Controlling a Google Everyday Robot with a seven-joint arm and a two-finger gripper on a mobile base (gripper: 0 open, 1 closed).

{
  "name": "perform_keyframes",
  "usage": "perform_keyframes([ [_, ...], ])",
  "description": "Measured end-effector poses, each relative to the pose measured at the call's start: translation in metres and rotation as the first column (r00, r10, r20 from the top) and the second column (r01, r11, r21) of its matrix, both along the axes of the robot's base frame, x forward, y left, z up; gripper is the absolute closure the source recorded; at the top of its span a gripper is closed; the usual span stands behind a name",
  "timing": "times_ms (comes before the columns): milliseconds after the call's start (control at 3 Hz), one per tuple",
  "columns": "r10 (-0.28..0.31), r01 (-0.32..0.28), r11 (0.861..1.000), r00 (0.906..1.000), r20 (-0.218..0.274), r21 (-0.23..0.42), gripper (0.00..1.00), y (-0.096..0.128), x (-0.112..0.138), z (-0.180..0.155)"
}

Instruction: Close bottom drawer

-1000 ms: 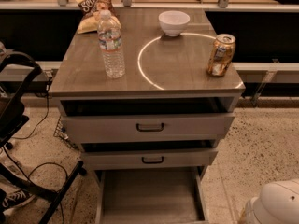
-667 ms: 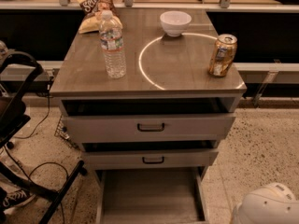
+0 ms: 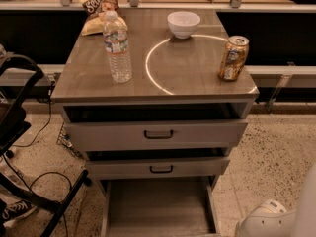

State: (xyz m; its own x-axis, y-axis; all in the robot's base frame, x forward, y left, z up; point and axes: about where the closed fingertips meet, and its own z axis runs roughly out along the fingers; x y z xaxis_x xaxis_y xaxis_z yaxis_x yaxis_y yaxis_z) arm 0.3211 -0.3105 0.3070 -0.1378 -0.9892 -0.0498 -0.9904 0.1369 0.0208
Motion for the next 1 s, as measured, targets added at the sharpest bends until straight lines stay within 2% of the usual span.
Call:
perform_keyframes([
  [333,0.005,-0.005,1.000,0.9999,-0.012,0.006,1.00,0.000,-0.001,-0.036],
  [667,0.024,-0.022,0.999,0.9986,-0.048,0.040,1.00,0.012,-0.022,-0.072],
  [1000,0.017,-0.010,0.996,0.9971,-0.074,0.085,1.00,0.025,-0.038,-0.084],
])
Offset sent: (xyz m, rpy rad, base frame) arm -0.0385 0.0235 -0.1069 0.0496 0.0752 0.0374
